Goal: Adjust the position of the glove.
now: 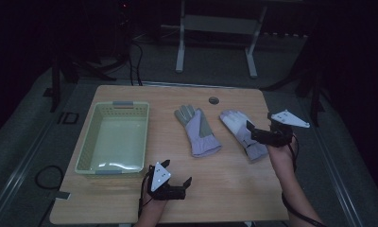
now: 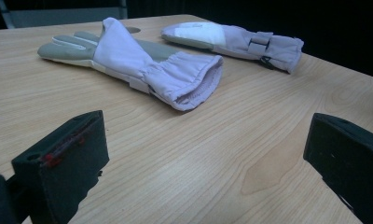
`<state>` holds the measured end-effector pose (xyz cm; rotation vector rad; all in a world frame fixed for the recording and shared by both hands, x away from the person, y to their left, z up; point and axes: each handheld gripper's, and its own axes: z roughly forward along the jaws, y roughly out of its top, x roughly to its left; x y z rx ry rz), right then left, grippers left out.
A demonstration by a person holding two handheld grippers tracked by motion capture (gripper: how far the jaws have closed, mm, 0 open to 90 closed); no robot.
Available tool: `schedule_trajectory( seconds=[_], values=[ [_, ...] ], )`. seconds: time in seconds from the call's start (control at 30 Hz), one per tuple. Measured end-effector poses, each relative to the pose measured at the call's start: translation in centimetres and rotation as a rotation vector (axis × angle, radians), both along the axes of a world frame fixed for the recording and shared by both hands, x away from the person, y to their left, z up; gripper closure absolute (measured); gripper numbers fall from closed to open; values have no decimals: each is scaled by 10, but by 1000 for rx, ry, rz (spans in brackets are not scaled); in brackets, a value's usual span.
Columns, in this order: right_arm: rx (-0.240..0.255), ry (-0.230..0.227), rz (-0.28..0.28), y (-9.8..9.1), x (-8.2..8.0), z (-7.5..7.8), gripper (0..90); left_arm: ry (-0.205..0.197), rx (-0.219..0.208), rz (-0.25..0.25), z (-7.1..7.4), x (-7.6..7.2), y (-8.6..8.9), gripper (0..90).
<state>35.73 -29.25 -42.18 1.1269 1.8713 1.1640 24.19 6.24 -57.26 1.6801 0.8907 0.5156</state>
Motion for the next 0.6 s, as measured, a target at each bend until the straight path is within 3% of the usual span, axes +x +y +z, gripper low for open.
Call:
schedule_trajectory(
  seconds=[0.17, 0.3, 0.6],
  values=[
    [4, -12, 30, 17, 6, 5, 122, 0, 1, -2, 0, 0, 0, 0],
    [-50, 1, 88, 35, 10, 4, 135, 1, -3, -5, 0, 0, 0, 0],
    [-74, 99, 220, 71, 25, -12, 187, 1, -6, -8, 0, 0, 0, 0]
  ],
)
